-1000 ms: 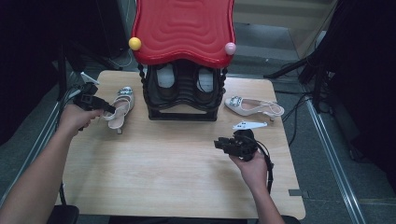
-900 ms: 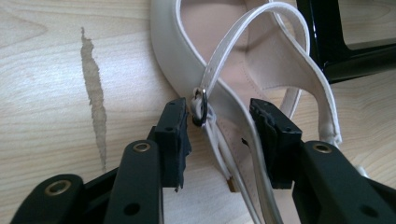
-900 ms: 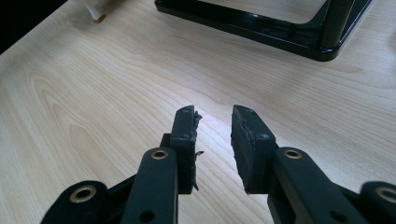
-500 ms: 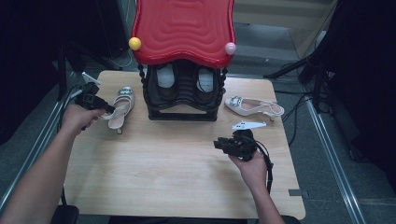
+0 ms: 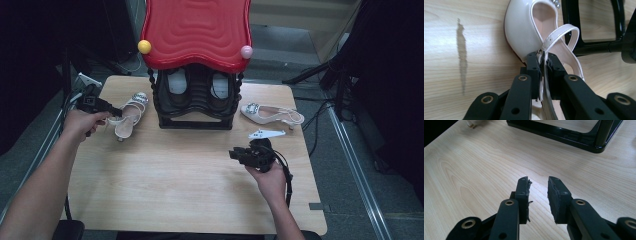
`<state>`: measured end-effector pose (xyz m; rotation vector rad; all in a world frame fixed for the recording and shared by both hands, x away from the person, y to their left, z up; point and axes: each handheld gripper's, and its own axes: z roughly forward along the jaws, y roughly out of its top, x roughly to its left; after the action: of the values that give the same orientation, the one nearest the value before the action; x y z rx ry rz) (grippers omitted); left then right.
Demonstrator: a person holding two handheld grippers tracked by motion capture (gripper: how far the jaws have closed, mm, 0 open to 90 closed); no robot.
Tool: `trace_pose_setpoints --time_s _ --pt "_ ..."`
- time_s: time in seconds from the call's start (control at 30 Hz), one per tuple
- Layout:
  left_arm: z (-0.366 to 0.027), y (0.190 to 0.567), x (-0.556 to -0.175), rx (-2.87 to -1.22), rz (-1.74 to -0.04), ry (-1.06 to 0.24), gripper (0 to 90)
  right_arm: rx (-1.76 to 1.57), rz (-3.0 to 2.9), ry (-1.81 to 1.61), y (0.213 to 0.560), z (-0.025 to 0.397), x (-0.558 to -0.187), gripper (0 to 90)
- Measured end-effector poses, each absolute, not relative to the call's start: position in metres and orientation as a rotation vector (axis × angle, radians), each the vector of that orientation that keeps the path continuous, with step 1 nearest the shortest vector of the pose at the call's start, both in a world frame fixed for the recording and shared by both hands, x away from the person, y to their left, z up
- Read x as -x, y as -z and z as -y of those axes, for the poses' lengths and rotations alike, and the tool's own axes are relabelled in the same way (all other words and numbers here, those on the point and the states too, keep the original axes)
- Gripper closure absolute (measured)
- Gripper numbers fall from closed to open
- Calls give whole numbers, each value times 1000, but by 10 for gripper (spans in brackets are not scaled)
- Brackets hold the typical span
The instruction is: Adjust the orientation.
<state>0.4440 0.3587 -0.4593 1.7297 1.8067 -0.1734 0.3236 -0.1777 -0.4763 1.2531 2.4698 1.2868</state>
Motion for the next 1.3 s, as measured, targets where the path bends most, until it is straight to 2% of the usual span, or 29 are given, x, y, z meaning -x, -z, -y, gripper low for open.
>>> trace_pose_setpoints --time_s 0.17,0.4,1.3 --pt "-359 443 -444 -1762 -1779 145 834 -1253 -2473 -1289 476 177 -324 718" --pt "-364 420 -441 -1706 -1770 115 835 -1241 -2483 -1294 476 174 -326 718" --pt "-360 341 -447 -1658 -1650 41 835 -1258 -2484 -1276 479 175 -329 689"
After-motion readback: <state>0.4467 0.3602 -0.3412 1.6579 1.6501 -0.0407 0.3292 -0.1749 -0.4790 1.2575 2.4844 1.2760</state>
